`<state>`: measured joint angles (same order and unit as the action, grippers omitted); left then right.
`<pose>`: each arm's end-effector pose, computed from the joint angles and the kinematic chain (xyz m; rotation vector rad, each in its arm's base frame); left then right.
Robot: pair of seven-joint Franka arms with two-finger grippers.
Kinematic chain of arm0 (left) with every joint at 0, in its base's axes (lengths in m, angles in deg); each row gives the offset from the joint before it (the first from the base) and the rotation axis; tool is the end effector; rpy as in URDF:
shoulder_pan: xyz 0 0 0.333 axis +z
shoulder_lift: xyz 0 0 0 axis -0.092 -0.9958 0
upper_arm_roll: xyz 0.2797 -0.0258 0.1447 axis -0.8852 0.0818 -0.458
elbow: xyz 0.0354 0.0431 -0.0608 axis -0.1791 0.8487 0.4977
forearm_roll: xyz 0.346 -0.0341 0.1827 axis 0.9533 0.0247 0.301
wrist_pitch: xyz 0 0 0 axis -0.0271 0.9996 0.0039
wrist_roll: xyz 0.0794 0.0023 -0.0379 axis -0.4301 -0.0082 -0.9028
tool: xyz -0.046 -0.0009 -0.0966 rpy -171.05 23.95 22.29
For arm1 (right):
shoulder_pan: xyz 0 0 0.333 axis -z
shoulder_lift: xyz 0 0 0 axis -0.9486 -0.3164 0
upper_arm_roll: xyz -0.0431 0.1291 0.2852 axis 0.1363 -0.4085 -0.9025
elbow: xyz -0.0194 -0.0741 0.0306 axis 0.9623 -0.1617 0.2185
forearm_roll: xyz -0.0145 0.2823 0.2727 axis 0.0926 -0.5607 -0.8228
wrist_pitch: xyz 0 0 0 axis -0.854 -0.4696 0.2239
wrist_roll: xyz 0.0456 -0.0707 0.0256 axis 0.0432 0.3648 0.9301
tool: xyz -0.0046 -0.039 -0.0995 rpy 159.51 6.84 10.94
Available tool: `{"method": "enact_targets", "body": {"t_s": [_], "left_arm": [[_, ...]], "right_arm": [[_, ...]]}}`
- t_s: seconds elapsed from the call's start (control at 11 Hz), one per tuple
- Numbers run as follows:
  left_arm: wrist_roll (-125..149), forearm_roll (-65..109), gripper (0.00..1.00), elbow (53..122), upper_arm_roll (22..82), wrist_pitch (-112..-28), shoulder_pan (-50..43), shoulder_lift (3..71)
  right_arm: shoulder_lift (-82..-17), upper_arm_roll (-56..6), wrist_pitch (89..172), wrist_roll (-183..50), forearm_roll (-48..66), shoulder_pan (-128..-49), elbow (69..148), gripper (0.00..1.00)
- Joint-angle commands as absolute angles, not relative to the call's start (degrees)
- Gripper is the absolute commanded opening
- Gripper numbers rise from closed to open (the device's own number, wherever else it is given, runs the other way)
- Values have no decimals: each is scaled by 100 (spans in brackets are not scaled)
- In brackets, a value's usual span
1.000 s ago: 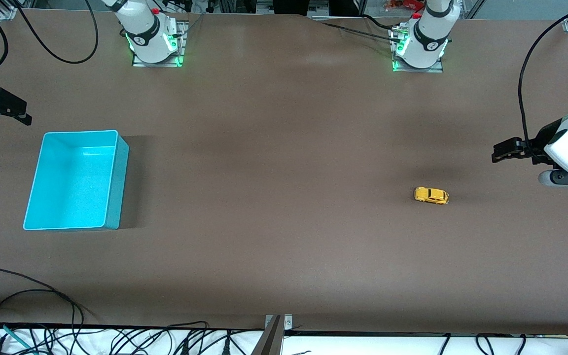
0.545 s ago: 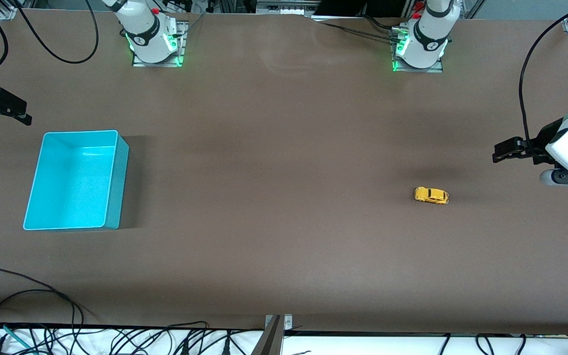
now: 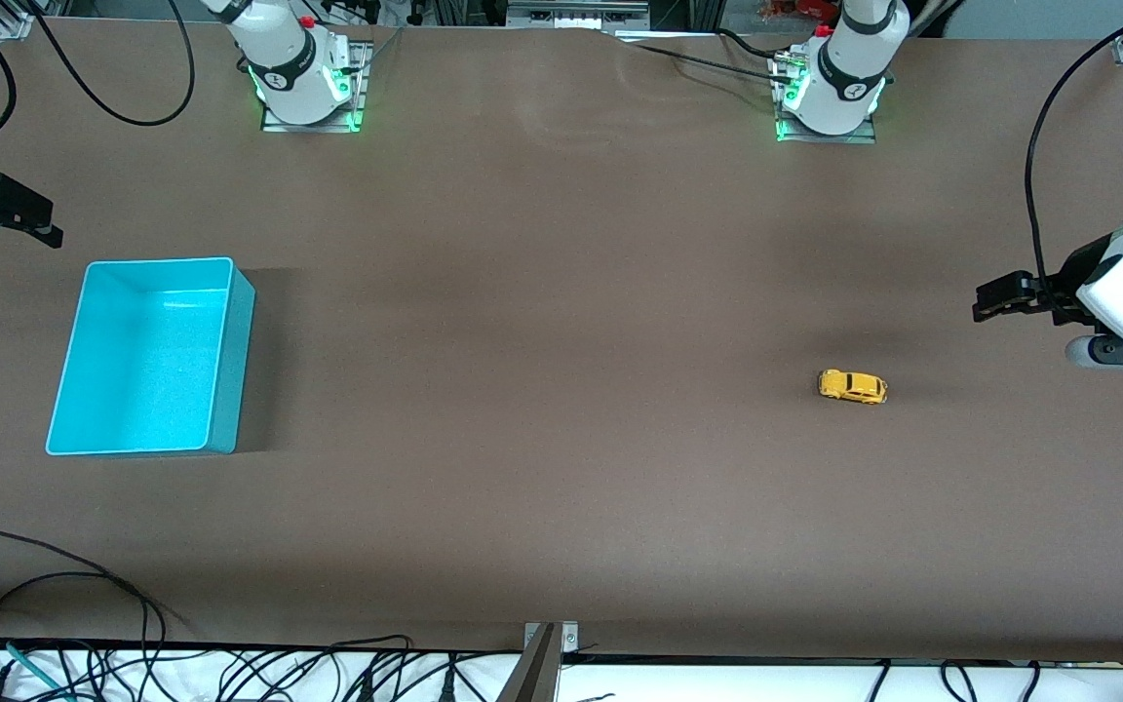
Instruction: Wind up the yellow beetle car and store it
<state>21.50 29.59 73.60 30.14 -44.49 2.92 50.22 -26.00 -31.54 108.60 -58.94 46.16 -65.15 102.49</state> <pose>0.6165 0.0096 0.5383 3.1194 -0.0295 -0.1670 0.5596 -0.0531 0.6060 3.1276 0.1943 0.0195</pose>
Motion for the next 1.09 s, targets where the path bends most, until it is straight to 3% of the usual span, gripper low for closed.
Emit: {"method": "enact_targets", "body": {"t_s": [0.0, 0.45, 1.0], "left_arm": [[2221, 2877, 100, 7333, 2956, -4413, 282, 5035], [2108, 2877, 100, 7368, 2956, -4405, 273, 5026], [-200, 2815, 100, 7588, 2965, -4466, 264, 4825]], "right_arm": [[-2612, -3146, 10774, -5811, 4625, -6523, 10149, 100], [-2621, -3154, 10748, -5811, 4617, -6531, 10158, 100], [-2621, -3154, 10748, -5811, 4625, -6531, 10158, 100]]}}
